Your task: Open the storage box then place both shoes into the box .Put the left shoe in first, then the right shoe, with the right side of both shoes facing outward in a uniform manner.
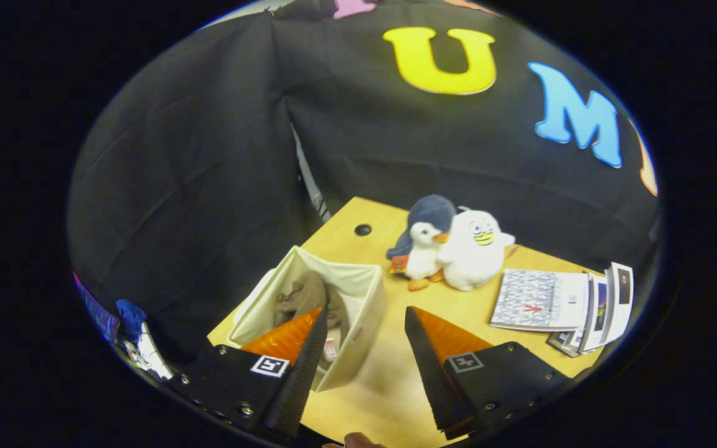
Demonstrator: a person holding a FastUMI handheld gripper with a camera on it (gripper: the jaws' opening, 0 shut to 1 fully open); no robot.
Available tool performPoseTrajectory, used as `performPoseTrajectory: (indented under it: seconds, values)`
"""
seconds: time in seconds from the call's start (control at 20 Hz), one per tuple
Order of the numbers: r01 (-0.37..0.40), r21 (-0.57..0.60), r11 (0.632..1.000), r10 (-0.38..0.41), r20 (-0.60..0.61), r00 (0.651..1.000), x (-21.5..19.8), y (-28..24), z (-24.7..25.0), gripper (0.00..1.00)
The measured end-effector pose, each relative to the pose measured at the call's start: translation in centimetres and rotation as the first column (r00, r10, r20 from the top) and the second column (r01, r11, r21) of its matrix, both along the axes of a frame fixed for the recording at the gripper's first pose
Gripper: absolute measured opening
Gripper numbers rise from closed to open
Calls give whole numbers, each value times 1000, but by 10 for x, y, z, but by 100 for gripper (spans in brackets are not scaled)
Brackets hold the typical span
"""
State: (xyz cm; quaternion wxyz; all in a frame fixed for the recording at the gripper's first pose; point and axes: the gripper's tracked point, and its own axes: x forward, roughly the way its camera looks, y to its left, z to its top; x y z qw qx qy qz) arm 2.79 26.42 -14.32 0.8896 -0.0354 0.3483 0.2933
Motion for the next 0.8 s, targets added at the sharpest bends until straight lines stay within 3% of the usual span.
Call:
performPoseTrajectory:
  seconds: [0.25,0.5,0.8]
  values:
    - [203,71,977,-213,189,959,2,-86,50,77]
    - [355,162,921,-389,328,861,2,-164,100,77]
    - [437,206,876,-482,401,779,-4,-221,134,77]
